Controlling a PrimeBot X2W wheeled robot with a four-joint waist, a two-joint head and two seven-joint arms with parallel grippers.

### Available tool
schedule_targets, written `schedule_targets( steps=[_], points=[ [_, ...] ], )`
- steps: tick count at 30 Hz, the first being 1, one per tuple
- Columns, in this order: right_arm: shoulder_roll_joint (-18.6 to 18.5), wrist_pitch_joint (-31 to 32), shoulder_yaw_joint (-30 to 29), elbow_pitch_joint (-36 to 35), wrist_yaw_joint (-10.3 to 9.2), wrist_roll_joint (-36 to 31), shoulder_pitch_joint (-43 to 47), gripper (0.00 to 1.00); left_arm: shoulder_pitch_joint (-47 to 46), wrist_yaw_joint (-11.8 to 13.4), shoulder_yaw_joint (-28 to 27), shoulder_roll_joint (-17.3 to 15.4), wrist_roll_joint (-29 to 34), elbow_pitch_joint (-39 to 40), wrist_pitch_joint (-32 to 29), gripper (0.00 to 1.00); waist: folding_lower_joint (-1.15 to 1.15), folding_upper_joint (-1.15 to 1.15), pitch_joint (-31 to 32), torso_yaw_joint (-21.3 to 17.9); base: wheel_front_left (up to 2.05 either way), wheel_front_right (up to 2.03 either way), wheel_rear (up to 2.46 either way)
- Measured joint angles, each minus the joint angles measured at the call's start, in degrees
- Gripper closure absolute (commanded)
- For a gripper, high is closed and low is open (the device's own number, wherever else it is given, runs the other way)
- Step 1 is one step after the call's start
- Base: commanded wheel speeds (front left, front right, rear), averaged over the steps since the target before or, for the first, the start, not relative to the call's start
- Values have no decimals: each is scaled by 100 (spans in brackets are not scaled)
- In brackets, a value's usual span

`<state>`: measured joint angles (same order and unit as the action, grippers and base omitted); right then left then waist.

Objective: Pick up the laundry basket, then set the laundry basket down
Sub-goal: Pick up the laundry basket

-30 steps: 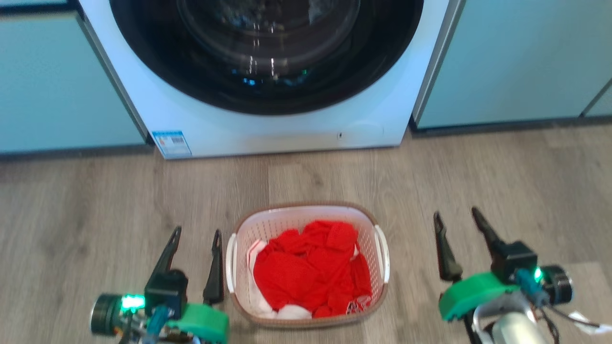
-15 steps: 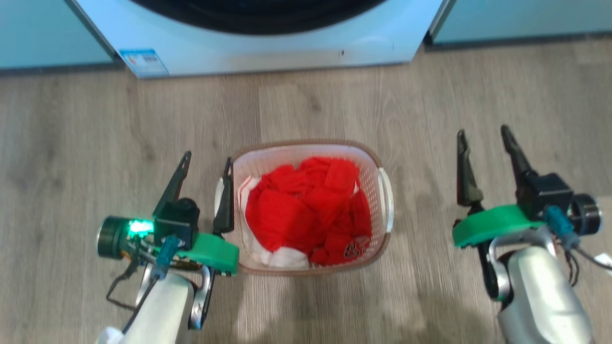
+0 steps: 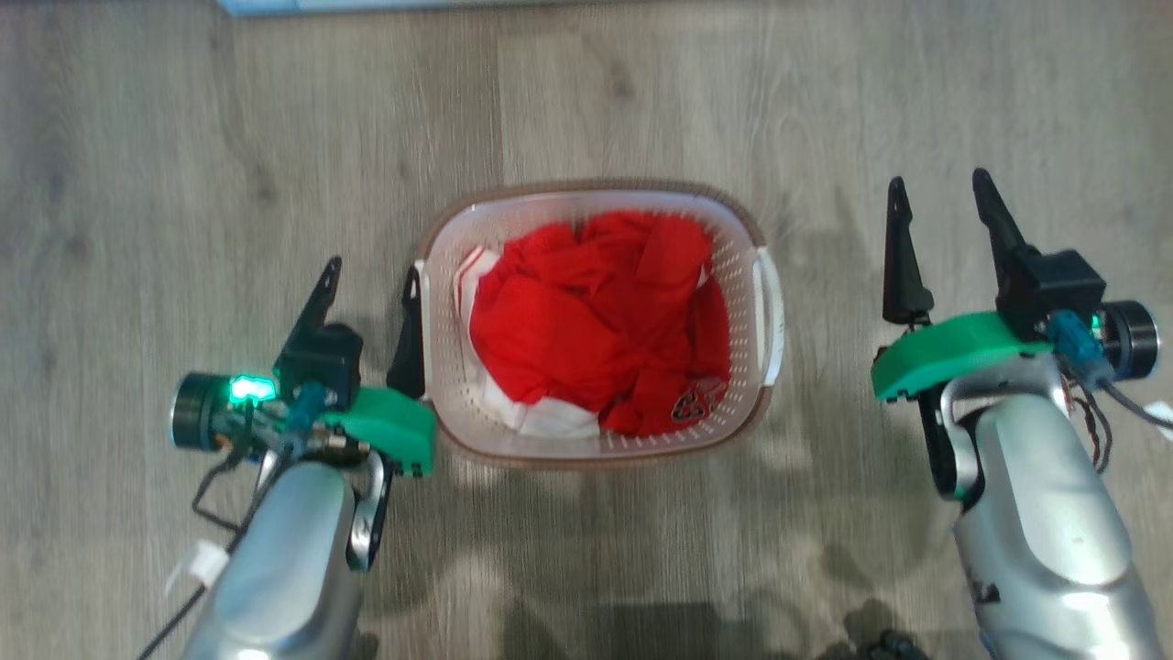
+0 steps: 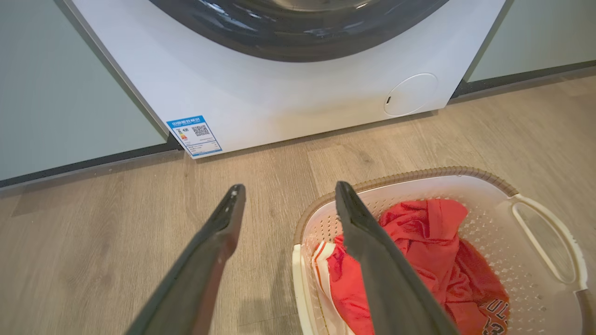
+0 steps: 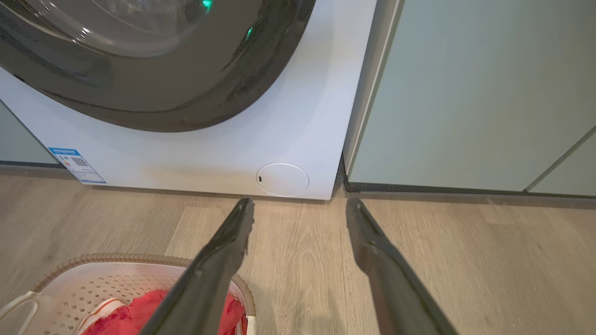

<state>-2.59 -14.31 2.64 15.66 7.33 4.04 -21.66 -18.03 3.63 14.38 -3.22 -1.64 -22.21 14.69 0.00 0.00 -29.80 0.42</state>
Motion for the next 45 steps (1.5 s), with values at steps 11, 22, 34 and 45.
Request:
schedule_targets(
  steps=[11,22,34,45],
  points=[
    [-40,0,122,972,0,9,-663,0,-932,-153,31,100,-238,-916,1,0,1,0,-1013,163,0,0,0],
    [-70,0,376,1599,0,164,-901,0,-1294,-269,390,130,-645,-1621,1,0,1,0,-1491,282,0,0,0],
    [-84,0,467,2050,0,218,-1238,0,-1931,-334,742,147,-1199,-2528,1,0,1,0,-1896,334,0,0,0],
    [-91,0,784,3086,0,488,-1679,0,-2407,-369,1254,154,-1789,-3250,1,0,1,0,-2073,437,0,0,0]
  ],
)
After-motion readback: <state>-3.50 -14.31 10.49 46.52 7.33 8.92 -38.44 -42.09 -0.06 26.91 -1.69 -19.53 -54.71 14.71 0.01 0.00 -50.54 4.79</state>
